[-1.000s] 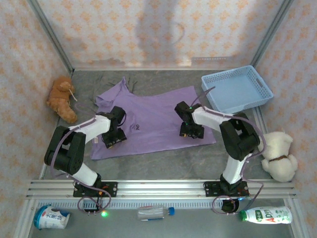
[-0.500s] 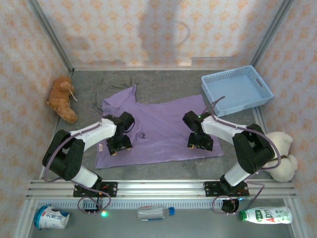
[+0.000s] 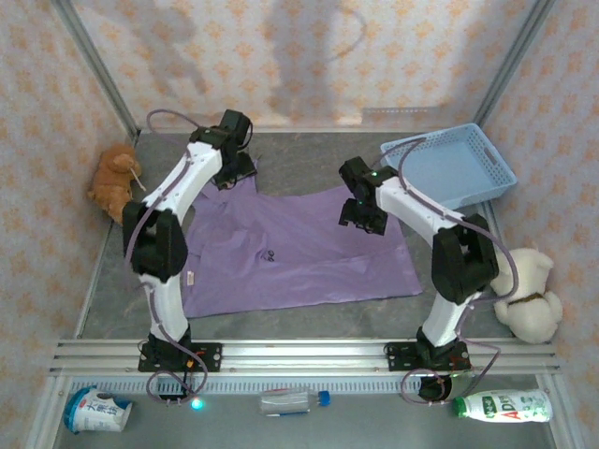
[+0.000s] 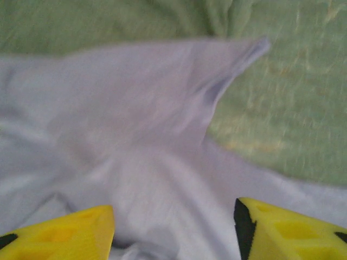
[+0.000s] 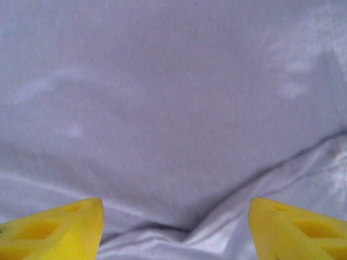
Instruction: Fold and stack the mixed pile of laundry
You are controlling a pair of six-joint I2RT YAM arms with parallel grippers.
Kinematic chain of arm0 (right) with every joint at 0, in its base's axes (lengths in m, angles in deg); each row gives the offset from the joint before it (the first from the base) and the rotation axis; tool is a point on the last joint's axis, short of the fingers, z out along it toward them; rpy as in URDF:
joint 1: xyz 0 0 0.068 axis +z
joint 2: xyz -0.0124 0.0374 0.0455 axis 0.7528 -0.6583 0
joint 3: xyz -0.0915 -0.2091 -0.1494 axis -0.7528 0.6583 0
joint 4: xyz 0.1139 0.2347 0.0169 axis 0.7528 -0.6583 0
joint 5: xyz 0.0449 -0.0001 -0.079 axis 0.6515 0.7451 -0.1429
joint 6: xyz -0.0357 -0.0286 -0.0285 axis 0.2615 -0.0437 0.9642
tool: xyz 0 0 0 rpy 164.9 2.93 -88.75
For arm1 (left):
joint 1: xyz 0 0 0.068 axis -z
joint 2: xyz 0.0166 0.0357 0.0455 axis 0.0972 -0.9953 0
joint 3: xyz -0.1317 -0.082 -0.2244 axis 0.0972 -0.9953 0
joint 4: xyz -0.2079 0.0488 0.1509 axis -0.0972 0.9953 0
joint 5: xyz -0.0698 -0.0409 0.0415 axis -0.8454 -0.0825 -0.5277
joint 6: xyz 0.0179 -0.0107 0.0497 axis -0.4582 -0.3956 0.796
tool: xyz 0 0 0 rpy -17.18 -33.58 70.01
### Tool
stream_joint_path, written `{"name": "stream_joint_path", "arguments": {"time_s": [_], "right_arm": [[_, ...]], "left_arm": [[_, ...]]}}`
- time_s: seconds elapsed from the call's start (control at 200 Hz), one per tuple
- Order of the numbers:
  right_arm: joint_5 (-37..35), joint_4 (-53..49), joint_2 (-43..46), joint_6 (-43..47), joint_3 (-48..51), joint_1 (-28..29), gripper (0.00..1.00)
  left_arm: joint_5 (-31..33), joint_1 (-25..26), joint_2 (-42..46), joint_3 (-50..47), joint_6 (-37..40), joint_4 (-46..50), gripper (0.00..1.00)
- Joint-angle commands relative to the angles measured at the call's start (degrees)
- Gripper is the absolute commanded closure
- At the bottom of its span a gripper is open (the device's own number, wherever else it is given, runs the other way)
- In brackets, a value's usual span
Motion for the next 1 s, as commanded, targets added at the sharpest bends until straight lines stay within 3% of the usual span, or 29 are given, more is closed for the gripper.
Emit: {"name": "stream_joint_path", "arguments": {"time_s": [0.0,0.115,0.23,0.49,0.721,0.996], "right_arm": [[0.1,1.9,-4.3,1.3,-2.5,-0.1,0.31],[1.3,5.5,-7.3,2.5,-1.0,0.0,0.34],[0.7,5.5,-11.5,2.9,-0.1,-1.0,0.34],[1.1,4.3,-14.9,2.1,2.4,-4.0,0.34],[0.2,2.5,-16.5,2.2,2.2,-4.1,0.34],[3.4,1.4,-17.2,2.2,-1.2,-4.1,0.33]], "left_arm": [[0.3,-2.4,-7.0,7.4,0.8,1.2,0.48],[-0.4,-5.3,-13.4,14.2,0.0,0.6,0.59],[0.6,-8.1,-18.1,18.5,-0.9,1.1,0.6],[-0.2,-13.8,-24.4,19.5,-0.9,0.3,0.52],[2.4,-15.2,-34.3,28.3,2.7,5.7,0.52],[1.6,-23.1,-39.8,36.9,6.2,6.0,0.46]]}}
